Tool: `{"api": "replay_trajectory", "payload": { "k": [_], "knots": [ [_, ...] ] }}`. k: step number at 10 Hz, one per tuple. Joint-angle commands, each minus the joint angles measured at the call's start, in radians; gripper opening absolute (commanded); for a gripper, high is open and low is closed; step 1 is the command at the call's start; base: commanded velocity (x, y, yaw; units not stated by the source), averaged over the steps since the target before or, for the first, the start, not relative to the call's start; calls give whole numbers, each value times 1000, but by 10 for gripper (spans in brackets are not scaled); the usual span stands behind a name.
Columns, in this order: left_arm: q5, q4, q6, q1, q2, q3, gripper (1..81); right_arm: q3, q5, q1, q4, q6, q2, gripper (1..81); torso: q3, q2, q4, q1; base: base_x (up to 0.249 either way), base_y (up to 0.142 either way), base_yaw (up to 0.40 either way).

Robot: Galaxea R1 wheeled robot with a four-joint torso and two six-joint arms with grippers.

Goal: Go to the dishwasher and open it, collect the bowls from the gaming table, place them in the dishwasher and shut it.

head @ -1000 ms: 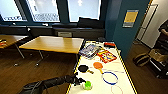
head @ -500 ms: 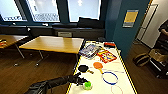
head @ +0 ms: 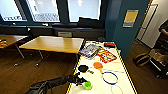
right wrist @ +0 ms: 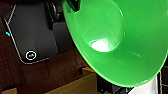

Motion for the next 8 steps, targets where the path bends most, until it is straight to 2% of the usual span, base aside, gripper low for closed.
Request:
{"api": "replay_trajectory", "payload": {
  "k": [1, 8],
  "knots": [
    [40, -7, -12, -152, 20, -14, 811, 24, -33, 50, -23, -1, -49, 10, 0, 0, 0, 0, 0, 0, 0],
    [37, 4, -8, -116, 42, -43, 811, 4, -39, 51, -23, 1, -36, 10, 0, 0, 0, 0, 0, 0, 0]
  ]
}}
